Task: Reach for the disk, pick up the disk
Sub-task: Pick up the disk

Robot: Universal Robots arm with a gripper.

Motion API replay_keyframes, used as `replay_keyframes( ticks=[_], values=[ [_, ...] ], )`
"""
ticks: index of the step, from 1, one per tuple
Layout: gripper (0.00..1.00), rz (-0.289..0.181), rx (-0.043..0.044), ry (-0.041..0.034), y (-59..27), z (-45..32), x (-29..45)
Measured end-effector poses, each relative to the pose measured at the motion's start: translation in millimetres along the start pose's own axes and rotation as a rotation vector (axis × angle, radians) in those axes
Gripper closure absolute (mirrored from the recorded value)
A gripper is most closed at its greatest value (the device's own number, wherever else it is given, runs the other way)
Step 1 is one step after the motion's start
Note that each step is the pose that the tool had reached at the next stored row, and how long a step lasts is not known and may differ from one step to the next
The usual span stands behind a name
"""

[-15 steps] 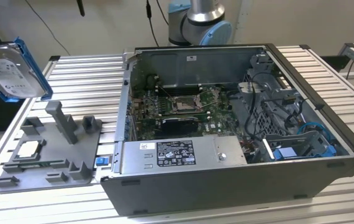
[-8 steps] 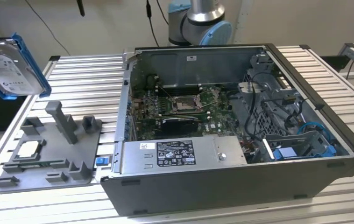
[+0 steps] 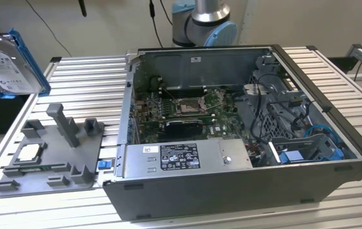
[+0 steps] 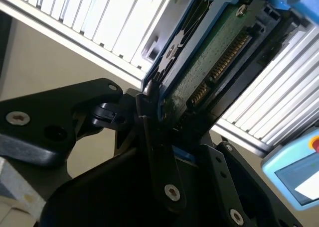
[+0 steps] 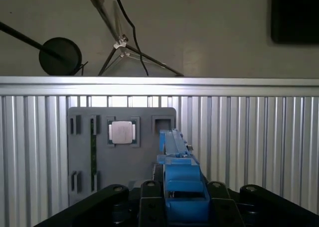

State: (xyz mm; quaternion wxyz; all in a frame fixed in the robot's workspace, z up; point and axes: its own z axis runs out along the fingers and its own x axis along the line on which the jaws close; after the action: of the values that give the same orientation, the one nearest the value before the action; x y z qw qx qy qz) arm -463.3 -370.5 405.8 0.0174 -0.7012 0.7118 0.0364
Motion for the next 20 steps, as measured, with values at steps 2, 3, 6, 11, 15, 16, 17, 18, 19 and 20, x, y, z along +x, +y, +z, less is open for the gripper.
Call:
replay_keyframes(
  ticks=[2,3,6,11,15,16,17,18,19,20],
  values=[
    [1.0,0.0,0.0001,-0.0001,0.1,-2.5,-0.2],
    [1.0,0.0,0.0001,0.0,0.1,-3.8,-0.3],
    [1.0,0.0,0.0001,0.0,0.2,-7.7,-0.6],
    [1.0,0.0,0.0001,-0.0001,0.4,-13.8,-1.1],
    [1.0,0.0,0.0001,0.0,0.5,-18.5,-1.4],
    [1.0,0.0,0.0001,0.0,0.6,-19.6,-1.5],
    [1.0,0.0,0.0001,-0.0001,0.6,-20.9,-1.6],
    [1.0,0.0,0.0,0.0,0.7,-22.2,-1.7],
    [1.0,0.0,0.0,0.0,0.7,-23.4,-1.8],
    [1.0,0.0,0.0,0.0,0.7,-24.8,-1.9]
  ],
)
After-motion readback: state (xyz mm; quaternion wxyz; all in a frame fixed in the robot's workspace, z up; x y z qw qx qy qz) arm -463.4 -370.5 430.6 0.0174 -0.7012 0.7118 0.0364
